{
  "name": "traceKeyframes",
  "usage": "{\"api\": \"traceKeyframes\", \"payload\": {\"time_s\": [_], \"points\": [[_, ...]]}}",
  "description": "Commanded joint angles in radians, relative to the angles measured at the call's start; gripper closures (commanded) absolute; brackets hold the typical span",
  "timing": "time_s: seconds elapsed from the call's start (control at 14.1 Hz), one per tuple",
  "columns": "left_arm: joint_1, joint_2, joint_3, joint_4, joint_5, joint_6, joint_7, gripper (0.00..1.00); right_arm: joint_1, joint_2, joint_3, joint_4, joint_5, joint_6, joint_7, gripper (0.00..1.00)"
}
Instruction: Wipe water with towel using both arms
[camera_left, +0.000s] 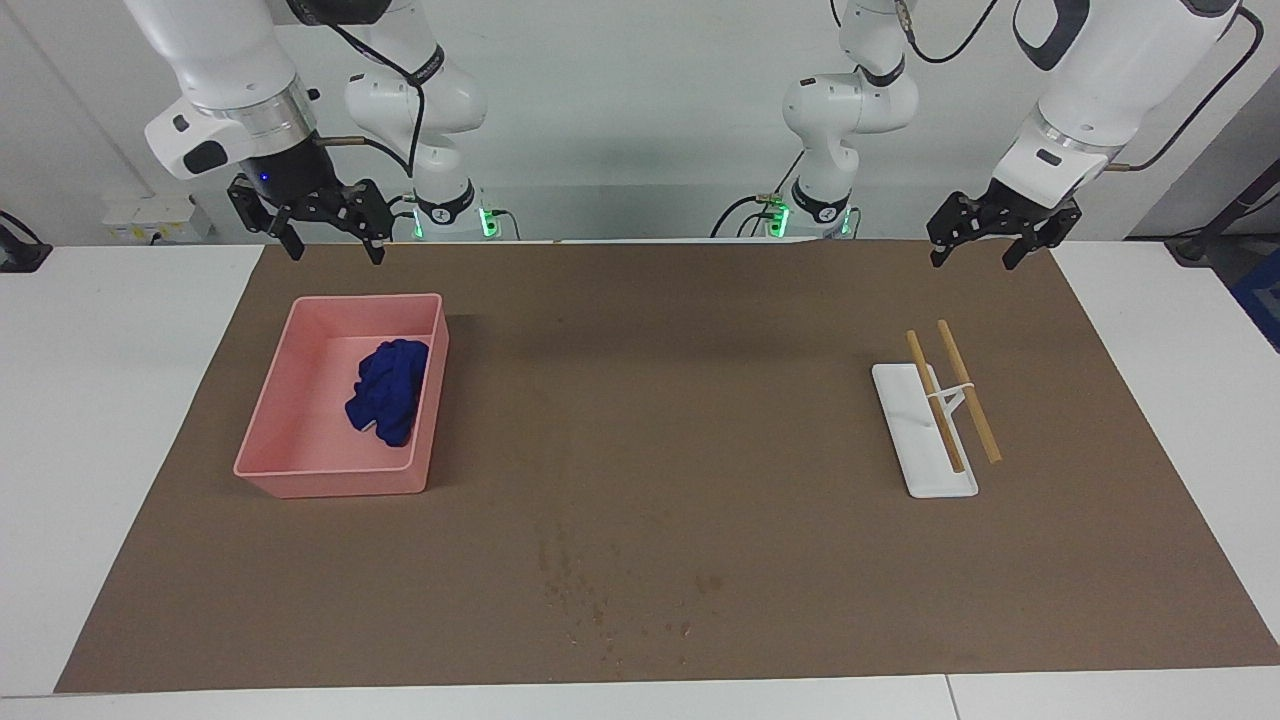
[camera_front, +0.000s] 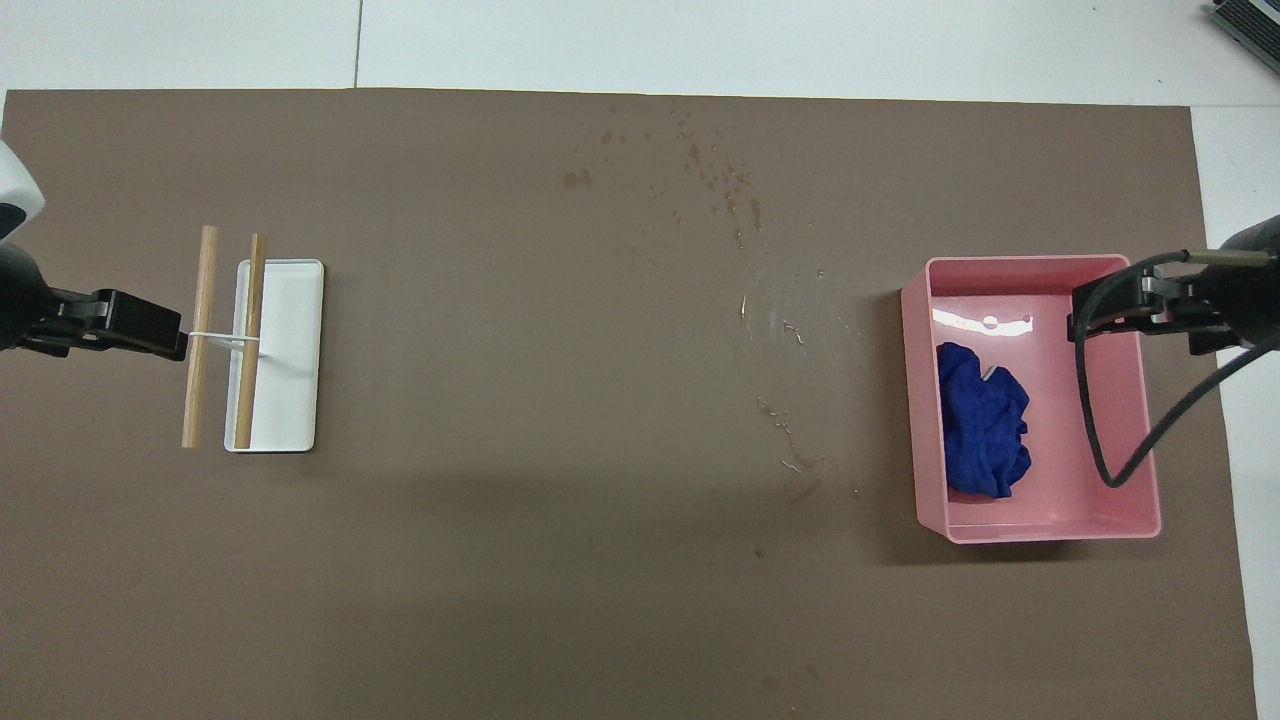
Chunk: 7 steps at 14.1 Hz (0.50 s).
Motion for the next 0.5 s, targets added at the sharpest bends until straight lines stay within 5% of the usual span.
{"api": "traceKeyframes", "payload": {"time_s": [0.0, 0.43], "points": [[0.008, -0.030, -0.002, -0.033, -0.012, 0.011, 0.006, 0.00, 0.007, -0.047, -0.016, -0.077, -0.029, 0.013, -0.021, 0.00], [0.008, -0.028, -0.002, -0.033, -0.012, 0.011, 0.006, 0.00, -0.005, -0.045, -0.016, -0.082, -0.064, 0.052, -0.015, 0.00]]}}
